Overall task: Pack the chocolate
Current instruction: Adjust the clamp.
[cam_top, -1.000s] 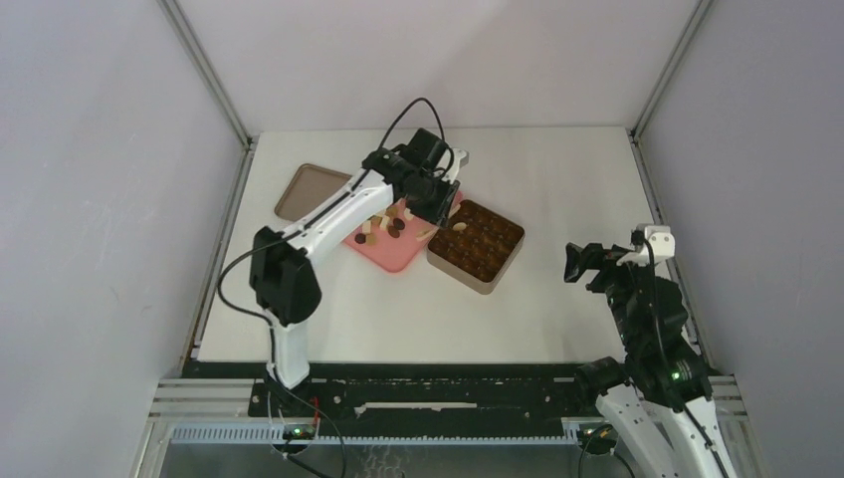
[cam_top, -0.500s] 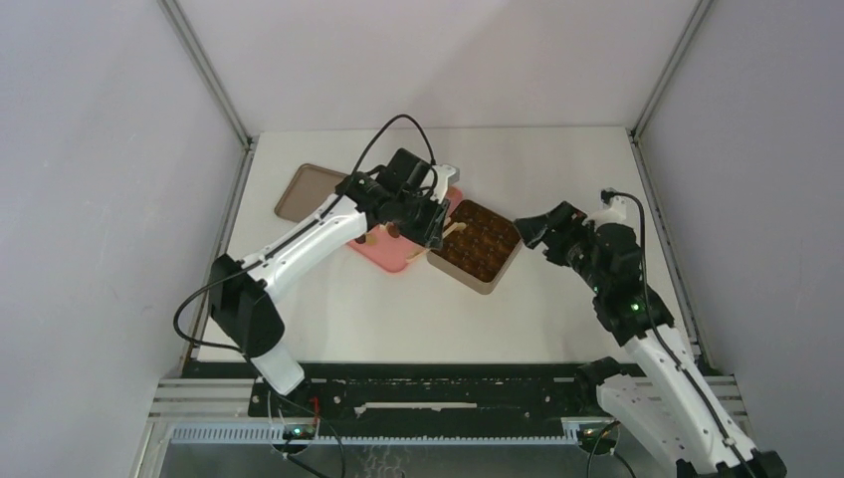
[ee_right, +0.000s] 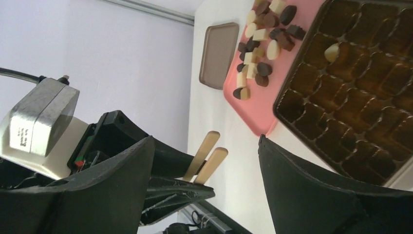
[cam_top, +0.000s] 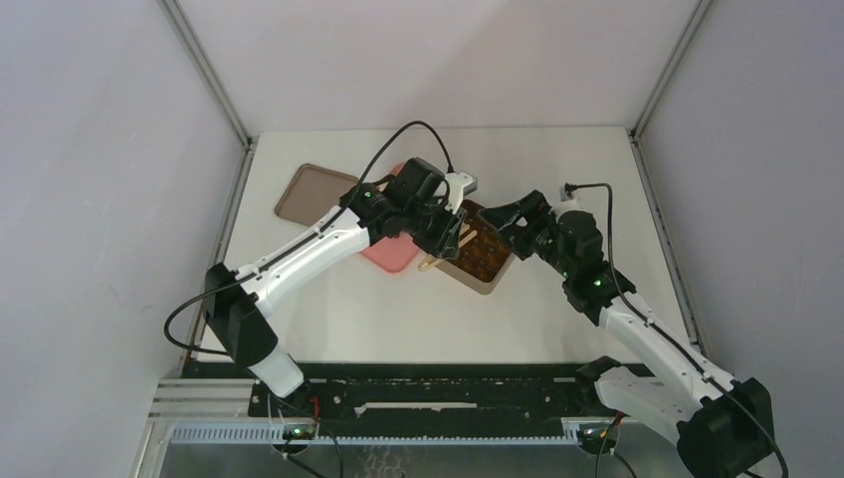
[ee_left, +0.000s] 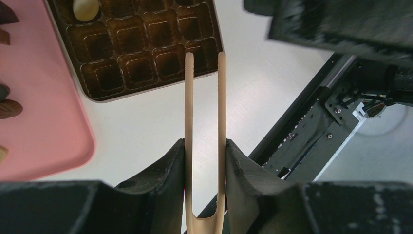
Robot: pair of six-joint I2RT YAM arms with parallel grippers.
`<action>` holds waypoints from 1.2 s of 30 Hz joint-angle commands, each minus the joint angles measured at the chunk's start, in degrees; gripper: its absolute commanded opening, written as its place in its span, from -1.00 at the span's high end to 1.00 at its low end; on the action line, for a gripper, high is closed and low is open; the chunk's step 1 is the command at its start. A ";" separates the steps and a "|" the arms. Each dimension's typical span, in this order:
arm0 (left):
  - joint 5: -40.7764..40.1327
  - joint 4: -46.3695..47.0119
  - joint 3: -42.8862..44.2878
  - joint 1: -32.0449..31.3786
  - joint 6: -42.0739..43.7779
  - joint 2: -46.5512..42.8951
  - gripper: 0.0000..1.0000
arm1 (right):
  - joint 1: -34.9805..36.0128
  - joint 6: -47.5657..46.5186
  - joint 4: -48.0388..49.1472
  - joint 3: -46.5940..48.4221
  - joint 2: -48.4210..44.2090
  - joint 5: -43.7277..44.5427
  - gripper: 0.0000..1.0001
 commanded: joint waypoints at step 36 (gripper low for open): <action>-2.64 8.32 -5.23 -1.62 -2.86 -8.19 0.14 | 7.31 16.62 18.40 -2.32 7.84 -1.29 1.00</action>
